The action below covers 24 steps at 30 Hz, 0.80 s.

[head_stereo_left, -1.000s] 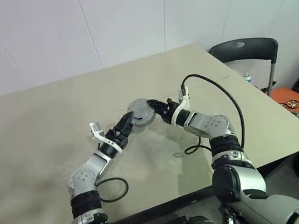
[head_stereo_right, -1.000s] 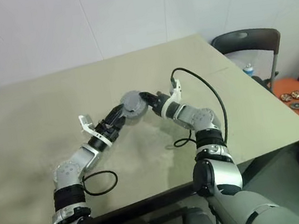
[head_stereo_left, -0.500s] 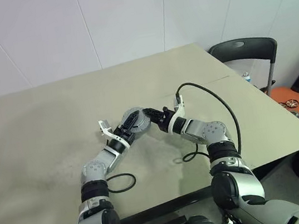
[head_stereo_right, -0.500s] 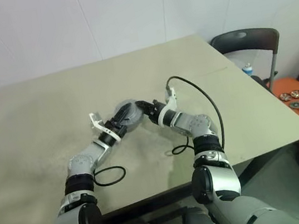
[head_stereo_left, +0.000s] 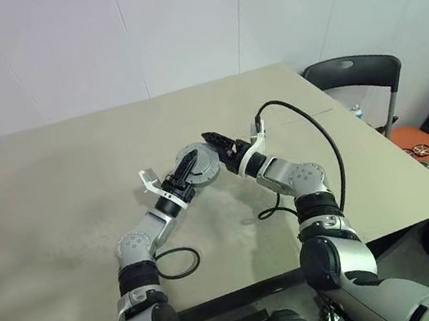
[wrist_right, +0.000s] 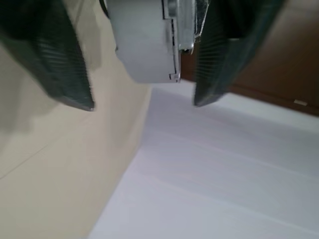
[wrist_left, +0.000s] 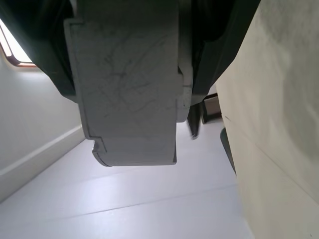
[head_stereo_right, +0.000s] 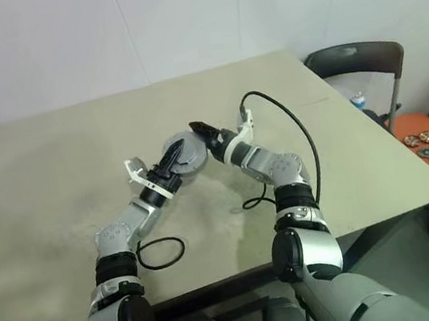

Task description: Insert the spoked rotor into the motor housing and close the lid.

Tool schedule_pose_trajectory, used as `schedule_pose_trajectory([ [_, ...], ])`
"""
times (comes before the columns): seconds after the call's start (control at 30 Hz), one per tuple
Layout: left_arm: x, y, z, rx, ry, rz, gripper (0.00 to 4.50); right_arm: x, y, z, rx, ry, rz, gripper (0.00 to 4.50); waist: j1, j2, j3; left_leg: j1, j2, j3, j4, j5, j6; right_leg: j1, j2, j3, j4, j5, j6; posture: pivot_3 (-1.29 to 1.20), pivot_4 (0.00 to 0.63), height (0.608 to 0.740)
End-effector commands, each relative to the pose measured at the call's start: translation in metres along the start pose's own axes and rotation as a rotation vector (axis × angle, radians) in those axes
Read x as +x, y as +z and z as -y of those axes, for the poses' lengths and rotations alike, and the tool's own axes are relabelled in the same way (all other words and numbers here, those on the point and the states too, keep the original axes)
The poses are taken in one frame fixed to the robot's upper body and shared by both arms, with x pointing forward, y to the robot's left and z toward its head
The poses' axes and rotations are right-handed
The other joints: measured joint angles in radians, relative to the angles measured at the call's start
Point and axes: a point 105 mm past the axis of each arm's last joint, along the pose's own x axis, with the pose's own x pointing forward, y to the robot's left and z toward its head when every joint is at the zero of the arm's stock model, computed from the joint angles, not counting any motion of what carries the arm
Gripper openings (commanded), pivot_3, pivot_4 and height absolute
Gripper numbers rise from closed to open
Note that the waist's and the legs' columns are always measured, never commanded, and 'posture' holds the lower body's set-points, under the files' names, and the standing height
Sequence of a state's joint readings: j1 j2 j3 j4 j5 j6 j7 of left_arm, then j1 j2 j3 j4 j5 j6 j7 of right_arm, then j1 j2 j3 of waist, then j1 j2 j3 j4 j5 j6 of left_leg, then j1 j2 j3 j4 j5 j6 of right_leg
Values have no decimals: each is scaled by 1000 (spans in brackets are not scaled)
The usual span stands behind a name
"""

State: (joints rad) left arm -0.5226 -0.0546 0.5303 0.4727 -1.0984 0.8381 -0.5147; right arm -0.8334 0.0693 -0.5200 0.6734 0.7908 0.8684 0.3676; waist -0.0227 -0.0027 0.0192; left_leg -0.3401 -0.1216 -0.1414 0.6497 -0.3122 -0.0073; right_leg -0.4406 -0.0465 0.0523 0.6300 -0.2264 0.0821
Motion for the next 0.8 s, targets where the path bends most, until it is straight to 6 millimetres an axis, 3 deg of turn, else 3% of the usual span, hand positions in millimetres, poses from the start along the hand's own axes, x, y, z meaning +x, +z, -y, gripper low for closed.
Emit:
schedule_pose_trajectory([
  [0.03,8,40,27,58,-89,179,2302,4,9,-13,-27,33,35,3268,-4,0,0,0,0,0,0,0,0,0,0,0,0,0,0,0,0,740],
  [0.2,-18,110,7,270,150,534,2302,4,10,-11,-60,22,37,3268,-17,0,0,0,1,0,0,0,0,0,1,0,1,0,0,0,0,740],
  [0.37,-55,149,-13,525,420,682,2302,7,6,-15,-95,32,12,3268,-21,-1,0,0,0,0,-1,0,0,0,0,0,0,0,0,0,0,740],
  [0.67,-112,179,-30,649,644,827,2302,8,4,-15,-103,34,3,3268,-20,-6,-2,-1,-1,0,1,0,0,0,-1,0,0,0,0,0,0,740],
  [0.8,-136,190,-32,670,732,905,3425,7,3,-12,-109,24,-6,3312,-32,-6,-2,1,0,1,1,0,0,0,0,0,2,0,0,0,0,740],
])
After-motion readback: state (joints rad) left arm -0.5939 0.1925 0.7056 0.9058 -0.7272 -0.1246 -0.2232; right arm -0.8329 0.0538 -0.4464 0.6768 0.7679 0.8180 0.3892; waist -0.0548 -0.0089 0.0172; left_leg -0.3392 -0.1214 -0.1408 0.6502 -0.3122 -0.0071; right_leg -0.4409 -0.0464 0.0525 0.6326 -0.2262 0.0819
